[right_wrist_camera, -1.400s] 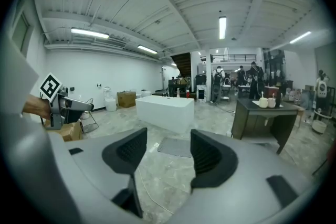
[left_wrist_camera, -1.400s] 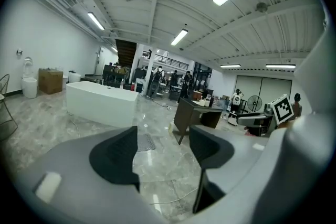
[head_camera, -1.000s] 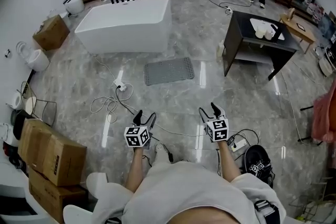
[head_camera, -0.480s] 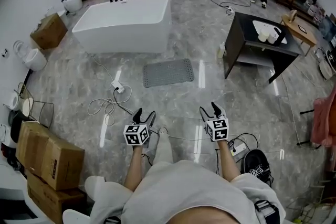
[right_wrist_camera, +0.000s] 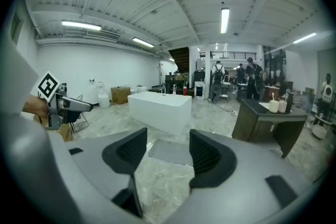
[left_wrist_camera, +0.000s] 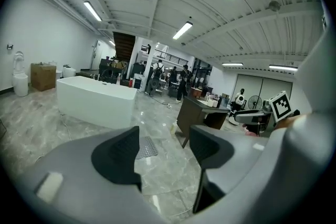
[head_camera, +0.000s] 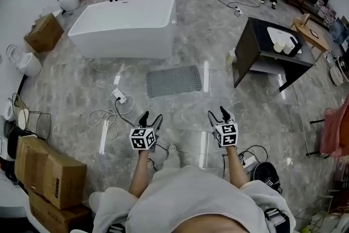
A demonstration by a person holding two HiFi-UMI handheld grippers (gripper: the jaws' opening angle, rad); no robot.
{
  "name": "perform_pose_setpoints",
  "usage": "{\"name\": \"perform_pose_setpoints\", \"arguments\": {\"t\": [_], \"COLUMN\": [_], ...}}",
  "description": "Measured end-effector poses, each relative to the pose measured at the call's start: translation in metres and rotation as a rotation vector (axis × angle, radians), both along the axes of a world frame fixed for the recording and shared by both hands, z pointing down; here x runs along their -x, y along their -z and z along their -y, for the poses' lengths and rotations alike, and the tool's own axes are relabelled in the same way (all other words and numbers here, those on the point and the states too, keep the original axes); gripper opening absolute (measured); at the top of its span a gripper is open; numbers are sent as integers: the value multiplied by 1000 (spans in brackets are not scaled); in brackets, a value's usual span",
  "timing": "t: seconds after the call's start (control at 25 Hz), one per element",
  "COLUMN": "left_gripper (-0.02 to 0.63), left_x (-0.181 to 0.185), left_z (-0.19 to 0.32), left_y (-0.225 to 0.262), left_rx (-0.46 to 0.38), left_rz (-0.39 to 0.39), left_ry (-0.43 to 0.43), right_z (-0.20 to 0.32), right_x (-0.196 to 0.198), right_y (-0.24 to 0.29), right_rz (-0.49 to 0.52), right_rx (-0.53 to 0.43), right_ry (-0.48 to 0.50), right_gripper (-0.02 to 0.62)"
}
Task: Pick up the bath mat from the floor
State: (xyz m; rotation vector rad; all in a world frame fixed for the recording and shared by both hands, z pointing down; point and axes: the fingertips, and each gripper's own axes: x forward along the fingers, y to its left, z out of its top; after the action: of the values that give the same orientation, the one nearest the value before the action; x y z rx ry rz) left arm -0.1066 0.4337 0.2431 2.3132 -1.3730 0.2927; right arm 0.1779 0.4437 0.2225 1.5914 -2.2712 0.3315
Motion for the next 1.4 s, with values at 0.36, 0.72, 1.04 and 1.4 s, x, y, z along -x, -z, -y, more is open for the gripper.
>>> {"name": "perform_pose_setpoints", "arguments": {"t": [0.36, 0.72, 1.04, 1.4], "left_gripper": [299, 299, 298, 298], "left_x": [43, 73, 90, 89], "left_z": [108, 188, 219, 233], "left_y": [9, 6, 0, -6], "left_rx": [-4, -6, 6, 12], "left_rz": [-9, -12, -6, 14], "left_ry": [5, -27, -53, -73], "right_z": [105, 172, 196, 207], "right_x": [29, 61, 75, 74], "right_y": [10, 8, -2, -9], "right_rz": [-10, -20, -22, -24], "right_rx": [1, 5, 24, 43], "right_ry": [-24, -52, -80, -86], "right_gripper": [244, 244, 244, 244]}}
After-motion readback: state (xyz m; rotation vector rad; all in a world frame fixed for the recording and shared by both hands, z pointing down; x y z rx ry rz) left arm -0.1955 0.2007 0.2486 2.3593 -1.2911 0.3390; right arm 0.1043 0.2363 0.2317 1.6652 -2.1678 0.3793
